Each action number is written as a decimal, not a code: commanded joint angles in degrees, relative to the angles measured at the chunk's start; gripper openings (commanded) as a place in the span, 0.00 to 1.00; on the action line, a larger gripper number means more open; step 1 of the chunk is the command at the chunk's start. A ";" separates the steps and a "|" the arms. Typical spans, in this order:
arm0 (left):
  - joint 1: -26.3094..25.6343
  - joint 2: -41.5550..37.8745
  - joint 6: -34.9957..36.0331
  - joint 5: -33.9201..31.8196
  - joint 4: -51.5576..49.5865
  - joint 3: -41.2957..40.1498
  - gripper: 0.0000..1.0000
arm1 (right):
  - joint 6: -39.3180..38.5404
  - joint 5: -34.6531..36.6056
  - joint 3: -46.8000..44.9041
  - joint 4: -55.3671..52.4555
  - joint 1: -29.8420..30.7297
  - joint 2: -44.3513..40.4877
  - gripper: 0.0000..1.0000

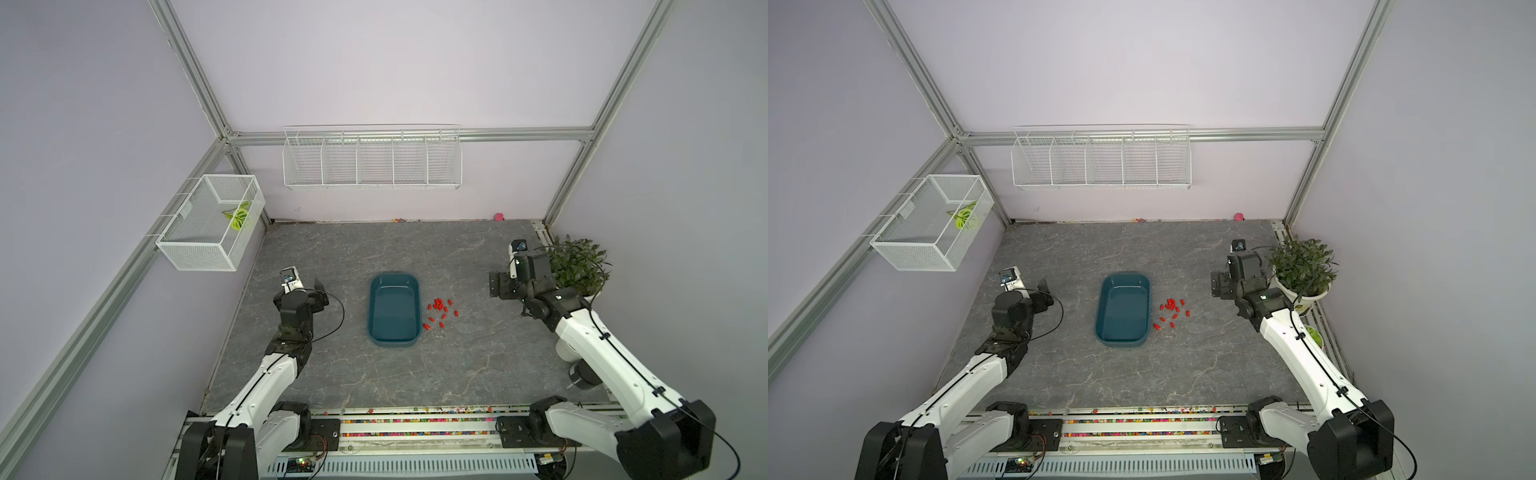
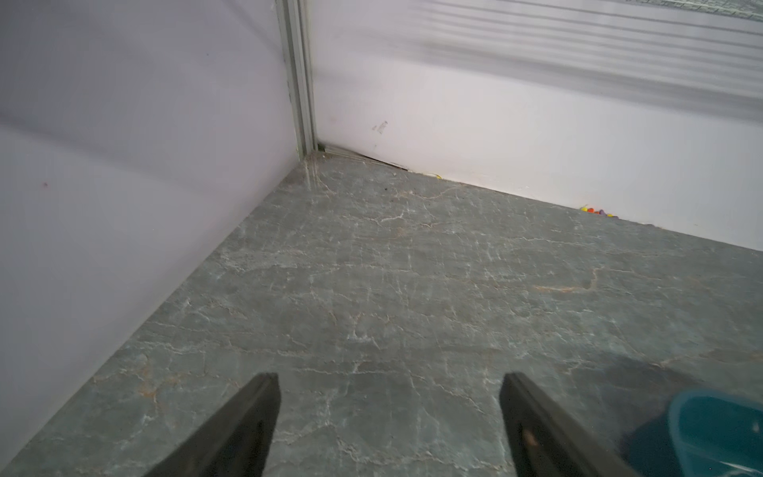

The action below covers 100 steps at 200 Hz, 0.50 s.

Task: Take the screw protection sleeves out of the storage box
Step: Reset both arms

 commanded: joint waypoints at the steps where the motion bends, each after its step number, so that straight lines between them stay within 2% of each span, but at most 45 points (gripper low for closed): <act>1: 0.31 2.89 6.74 -2.78 17.30 -5.67 1.00 | 0.02 5.09 -5.73 7.93 -1.22 -2.15 0.98; 23: 1.83 8.14 8.02 -0.59 24.55 -6.63 0.99 | -2.26 5.75 -12.02 16.34 -2.67 -3.81 0.98; 60: 9.08 19.20 4.57 11.72 33.57 -6.15 0.99 | -3.68 5.59 -17.50 27.58 -5.40 0.30 0.98; 79: 10.51 25.35 5.24 17.53 39.30 -6.36 0.99 | -4.35 5.25 -19.48 32.98 -6.64 3.41 0.99; 88: 12.34 27.60 6.76 23.12 42.09 -6.20 0.99 | -5.07 5.41 -21.15 37.02 -6.85 4.70 0.98; 100: 13.28 27.83 6.41 25.39 40.60 -5.16 1.00 | -6.08 5.49 -23.11 42.37 -7.01 6.21 0.99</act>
